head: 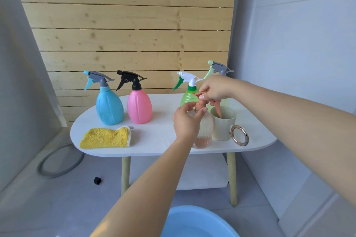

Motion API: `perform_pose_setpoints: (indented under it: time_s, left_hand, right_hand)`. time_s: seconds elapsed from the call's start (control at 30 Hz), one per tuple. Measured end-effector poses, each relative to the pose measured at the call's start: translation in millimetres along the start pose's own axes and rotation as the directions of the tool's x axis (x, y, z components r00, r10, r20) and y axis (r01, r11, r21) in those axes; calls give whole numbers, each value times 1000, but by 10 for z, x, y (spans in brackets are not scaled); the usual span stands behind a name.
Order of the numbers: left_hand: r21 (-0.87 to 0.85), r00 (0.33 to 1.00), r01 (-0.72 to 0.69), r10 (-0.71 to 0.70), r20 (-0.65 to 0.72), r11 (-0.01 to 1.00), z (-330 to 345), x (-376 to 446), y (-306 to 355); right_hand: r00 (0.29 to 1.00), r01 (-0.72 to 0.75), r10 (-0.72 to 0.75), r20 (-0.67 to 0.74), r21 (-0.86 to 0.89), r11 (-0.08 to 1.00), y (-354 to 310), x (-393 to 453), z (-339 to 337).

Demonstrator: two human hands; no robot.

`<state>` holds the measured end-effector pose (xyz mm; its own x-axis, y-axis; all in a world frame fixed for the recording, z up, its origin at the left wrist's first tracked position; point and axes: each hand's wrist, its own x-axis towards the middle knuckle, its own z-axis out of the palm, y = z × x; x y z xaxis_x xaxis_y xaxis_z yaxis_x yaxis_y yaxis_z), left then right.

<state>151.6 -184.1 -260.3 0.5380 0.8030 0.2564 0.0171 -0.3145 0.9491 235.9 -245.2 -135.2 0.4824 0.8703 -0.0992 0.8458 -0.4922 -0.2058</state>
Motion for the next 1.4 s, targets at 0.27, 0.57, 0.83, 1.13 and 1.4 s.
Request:
perform_pose_setpoints:
  time_s: [0.27,0.57,0.83,1.13,1.4]
  left_hand:
    - [-20,994,-108,108,-8,994,16,-39,-120]
    - [28,973,-219,220,-74,975,91,-36,-214]
    - [21,984,-176,176,12,984,49,-48,-200]
    - [-45,974,-24,34,223,999,-97,-175,-343]
    - [-60,975,-11,24,221,998,-103,-148,-463]
  right_hand:
    - [996,74,-82,-30,-204,976,-142,47,38]
    - [999,33,-34,0,-175,984,-144,5,35]
    - [996,29,-39,-80,-132,991,-122,-125,-187]
    - [992,94,-102,-79,-99,991,-181,-167,-182]
    - [952,107,-92,291,-37,994,-149,-242,-366]
